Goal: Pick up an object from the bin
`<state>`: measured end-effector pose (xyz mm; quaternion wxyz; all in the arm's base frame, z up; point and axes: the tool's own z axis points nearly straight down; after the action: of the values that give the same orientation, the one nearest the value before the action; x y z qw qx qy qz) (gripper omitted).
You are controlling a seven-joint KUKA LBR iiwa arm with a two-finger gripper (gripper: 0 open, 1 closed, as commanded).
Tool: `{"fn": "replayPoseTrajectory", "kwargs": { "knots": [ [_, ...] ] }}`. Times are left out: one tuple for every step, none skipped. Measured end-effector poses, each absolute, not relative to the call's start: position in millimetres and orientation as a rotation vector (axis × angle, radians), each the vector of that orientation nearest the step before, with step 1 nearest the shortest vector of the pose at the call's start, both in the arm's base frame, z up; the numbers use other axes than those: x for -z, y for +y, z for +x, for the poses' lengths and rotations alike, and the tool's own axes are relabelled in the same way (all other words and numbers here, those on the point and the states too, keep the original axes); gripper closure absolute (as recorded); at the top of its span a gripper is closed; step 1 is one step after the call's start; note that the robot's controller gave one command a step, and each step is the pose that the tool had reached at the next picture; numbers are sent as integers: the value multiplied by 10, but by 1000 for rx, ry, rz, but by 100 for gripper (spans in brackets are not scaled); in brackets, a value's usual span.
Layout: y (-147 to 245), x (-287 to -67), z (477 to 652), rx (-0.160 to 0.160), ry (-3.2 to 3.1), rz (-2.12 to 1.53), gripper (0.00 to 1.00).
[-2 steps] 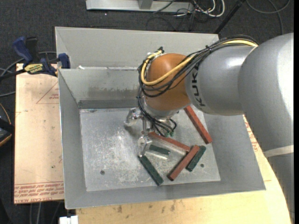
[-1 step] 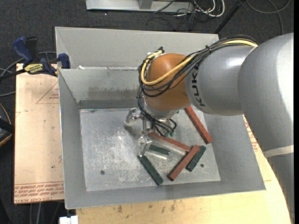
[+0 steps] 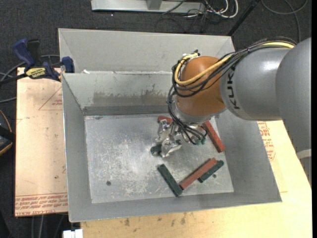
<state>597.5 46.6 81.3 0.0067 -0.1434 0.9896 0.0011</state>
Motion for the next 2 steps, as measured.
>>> {"fn": "replayPoseTrajectory", "kwargs": {
  "knots": [
    [466, -813, 5975, -3, 3096, -449, 100],
    [433, -829, 6030, -4, 3093, -515, 100]
  ]
}}
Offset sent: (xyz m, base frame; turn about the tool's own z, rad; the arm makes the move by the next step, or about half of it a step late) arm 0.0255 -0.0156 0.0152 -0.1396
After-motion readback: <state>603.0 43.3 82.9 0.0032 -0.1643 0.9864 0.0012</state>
